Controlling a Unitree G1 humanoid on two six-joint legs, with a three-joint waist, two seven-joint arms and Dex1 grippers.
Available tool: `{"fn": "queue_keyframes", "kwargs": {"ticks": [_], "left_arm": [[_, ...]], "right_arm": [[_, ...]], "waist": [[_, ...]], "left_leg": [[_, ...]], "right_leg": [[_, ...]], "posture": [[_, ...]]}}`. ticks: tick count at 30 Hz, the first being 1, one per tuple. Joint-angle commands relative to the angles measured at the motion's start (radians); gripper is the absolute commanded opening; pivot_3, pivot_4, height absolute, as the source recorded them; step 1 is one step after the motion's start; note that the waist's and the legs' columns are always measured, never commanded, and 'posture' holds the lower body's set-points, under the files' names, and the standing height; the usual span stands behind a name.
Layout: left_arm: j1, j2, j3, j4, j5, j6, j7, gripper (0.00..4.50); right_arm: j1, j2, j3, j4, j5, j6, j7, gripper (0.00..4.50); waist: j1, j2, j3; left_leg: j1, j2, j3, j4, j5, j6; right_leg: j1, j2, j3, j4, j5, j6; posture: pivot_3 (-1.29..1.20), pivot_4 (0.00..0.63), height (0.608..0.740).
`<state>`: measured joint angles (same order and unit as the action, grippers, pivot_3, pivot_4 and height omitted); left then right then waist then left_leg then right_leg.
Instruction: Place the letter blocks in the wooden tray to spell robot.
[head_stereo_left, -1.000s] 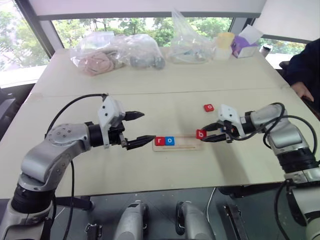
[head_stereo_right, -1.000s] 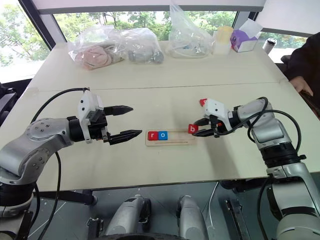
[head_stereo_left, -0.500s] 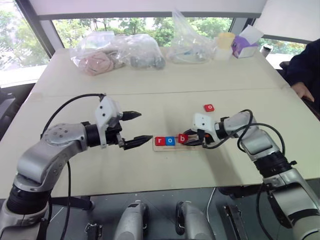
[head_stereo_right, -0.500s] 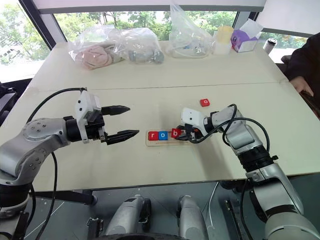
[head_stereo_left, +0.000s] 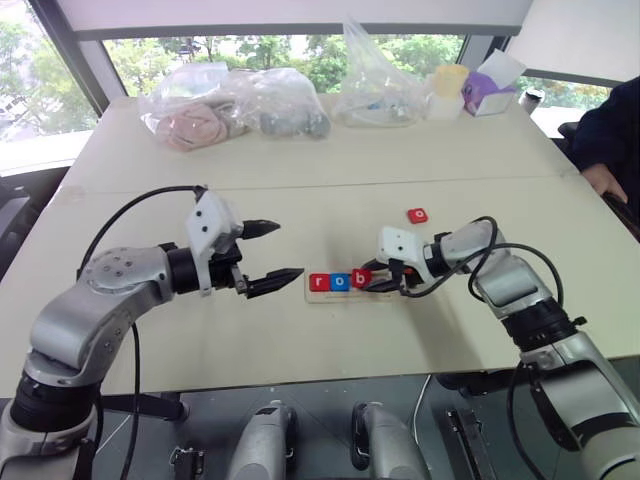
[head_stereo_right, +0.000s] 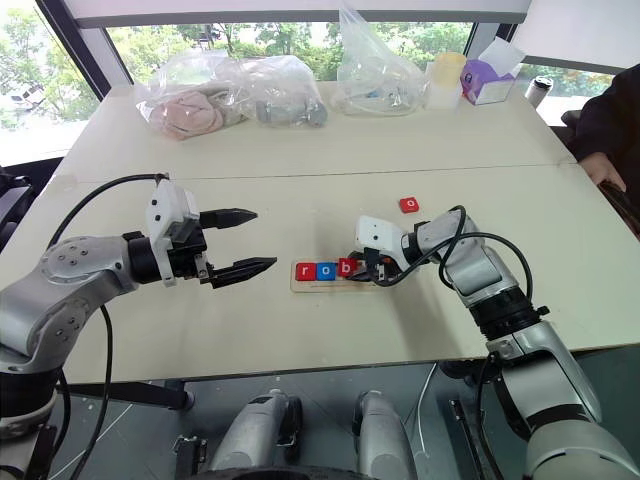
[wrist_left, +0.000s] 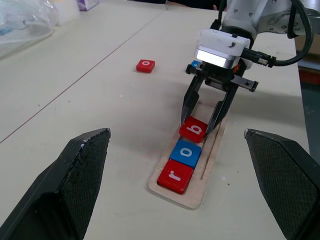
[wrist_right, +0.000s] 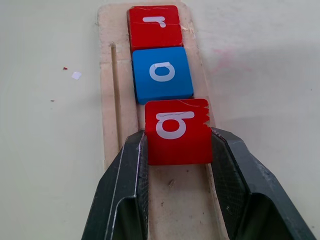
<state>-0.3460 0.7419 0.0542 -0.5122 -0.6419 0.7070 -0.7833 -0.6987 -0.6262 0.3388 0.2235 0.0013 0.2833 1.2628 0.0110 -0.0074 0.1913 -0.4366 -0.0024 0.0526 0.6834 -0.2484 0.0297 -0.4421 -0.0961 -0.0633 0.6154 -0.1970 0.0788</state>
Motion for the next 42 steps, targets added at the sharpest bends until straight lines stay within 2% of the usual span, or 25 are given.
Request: {"fn": "queue_keyframes", "kwargs": {"ticks": [1, 14, 33, 34, 35, 38, 39, 42], "left_arm": [[-0.002, -0.003, 0.018, -0.027, -0.002, -0.019, 0.005, 4.50], [-0.006, -0.015, 0.011, -0.023, 0.006, -0.026, 0.008, 4.50], [-0.007, -0.015, 0.006, -0.026, 0.004, -0.027, 0.013, 4.50], [-0.006, -0.014, 0.007, -0.028, 0.004, -0.026, 0.014, 4.50], [-0.006, -0.014, 0.006, -0.028, 0.003, -0.026, 0.014, 4.50], [-0.005, -0.014, 0.006, -0.030, 0.003, -0.025, 0.016, 4.50], [-0.006, -0.014, 0.005, -0.028, 0.003, -0.025, 0.015, 4.50], [-0.007, -0.013, 0.005, -0.027, 0.002, -0.025, 0.016, 4.50]], "right_arm": [[-0.044, -0.001, -0.016, -0.004, 0.005, -0.007, 0.006, 1.16], [-0.029, -0.026, -0.003, -0.041, 0.005, 0.018, 0.064, 1.16], [-0.030, -0.012, 0.010, -0.043, -0.003, 0.032, 0.056, 1.16], [-0.030, -0.010, 0.011, -0.043, -0.004, 0.031, 0.054, 2.24], [-0.030, -0.008, 0.012, -0.041, -0.004, 0.030, 0.053, 2.64], [-0.032, -0.006, 0.013, -0.038, -0.005, 0.027, 0.052, 4.27], [-0.034, -0.005, 0.013, -0.035, -0.006, 0.026, 0.050, 4.43], [-0.038, -0.004, 0.009, -0.041, -0.001, 0.026, 0.049, 4.43]], "waist": [[0.000, 0.000, 0.000], [0.000, 0.000, 0.000], [0.000, 0.000, 0.000], [0.000, 0.000, 0.000], [0.000, 0.000, 0.000], [0.000, 0.000, 0.000], [0.000, 0.000, 0.000], [0.000, 0.000, 0.000]], "left_leg": [[0.000, 0.000, 0.000, 0.000, 0.000, 0.000], [0.000, 0.000, 0.000, 0.000, 0.000, 0.000], [0.000, 0.000, 0.000, 0.000, 0.000, 0.000], [0.000, 0.000, 0.000, 0.000, 0.000, 0.000], [0.000, 0.000, 0.000, 0.000, 0.000, 0.000], [0.000, 0.000, 0.000, 0.000, 0.000, 0.000], [0.000, 0.000, 0.000, 0.000, 0.000, 0.000], [0.000, 0.000, 0.000, 0.000, 0.000, 0.000]], "right_leg": [[0.000, 0.000, 0.000, 0.000, 0.000, 0.000], [0.000, 0.000, 0.000, 0.000, 0.000, 0.000], [0.000, 0.000, 0.000, 0.000, 0.000, 0.000], [0.000, 0.000, 0.000, 0.000, 0.000, 0.000], [0.000, 0.000, 0.000, 0.000, 0.000, 0.000], [0.000, 0.000, 0.000, 0.000, 0.000, 0.000], [0.000, 0.000, 0.000, 0.000, 0.000, 0.000], [0.000, 0.000, 0.000, 0.000, 0.000, 0.000]], "posture": [[0.00, 0.150, 0.725], [0.00, 0.150, 0.725], [0.00, 0.150, 0.725], [0.00, 0.150, 0.725], [0.00, 0.150, 0.725], [0.00, 0.150, 0.725], [0.00, 0.150, 0.725], [0.00, 0.150, 0.725]]}}
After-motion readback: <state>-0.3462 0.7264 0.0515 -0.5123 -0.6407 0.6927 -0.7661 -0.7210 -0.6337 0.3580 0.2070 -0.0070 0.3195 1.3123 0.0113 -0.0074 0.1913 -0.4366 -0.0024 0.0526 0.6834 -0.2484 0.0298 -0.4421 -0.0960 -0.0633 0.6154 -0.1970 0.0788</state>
